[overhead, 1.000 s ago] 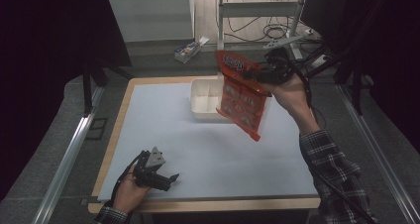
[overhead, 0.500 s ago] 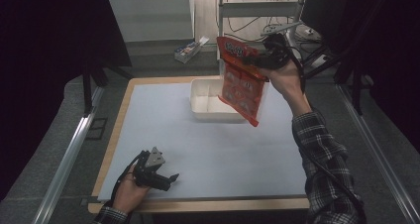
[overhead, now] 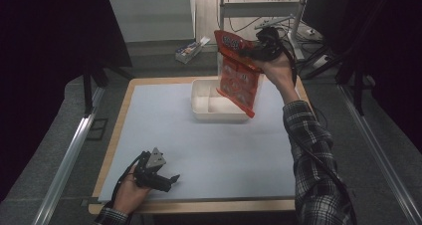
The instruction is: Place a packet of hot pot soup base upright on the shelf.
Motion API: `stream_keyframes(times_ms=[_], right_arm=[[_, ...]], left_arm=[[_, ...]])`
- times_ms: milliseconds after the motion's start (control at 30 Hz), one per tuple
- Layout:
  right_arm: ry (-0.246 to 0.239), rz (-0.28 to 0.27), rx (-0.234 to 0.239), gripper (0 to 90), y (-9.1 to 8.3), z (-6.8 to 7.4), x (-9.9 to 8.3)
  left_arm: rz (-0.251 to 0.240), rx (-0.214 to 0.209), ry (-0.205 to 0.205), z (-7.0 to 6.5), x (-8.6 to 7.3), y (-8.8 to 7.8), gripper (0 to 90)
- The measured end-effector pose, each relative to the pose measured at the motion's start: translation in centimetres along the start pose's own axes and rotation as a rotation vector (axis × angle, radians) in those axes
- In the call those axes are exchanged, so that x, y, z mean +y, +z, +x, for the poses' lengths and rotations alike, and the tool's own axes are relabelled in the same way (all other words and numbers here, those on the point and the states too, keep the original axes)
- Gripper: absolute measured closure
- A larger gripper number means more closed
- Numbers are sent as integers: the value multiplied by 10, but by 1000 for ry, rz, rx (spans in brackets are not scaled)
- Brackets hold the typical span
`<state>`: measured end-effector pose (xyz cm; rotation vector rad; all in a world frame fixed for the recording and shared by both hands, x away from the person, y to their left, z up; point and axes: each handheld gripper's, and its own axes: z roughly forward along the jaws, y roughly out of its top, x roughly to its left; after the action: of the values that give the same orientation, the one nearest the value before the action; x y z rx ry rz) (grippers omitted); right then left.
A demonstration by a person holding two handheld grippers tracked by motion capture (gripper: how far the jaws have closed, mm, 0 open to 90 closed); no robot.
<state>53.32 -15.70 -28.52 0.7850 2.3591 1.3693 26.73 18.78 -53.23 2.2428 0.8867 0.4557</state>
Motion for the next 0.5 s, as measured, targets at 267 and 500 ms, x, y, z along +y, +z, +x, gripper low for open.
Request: stream_keyframes(times_ms=[267, 500], right_arm=[[-16, 11, -14, 886, 24, -16, 0], [-45, 18, -25, 886, 40, -24, -1]], left_arm=[[1, -6, -1, 0, 0, 0, 34], [-2, -6, 4, 0, 0, 0, 35]])
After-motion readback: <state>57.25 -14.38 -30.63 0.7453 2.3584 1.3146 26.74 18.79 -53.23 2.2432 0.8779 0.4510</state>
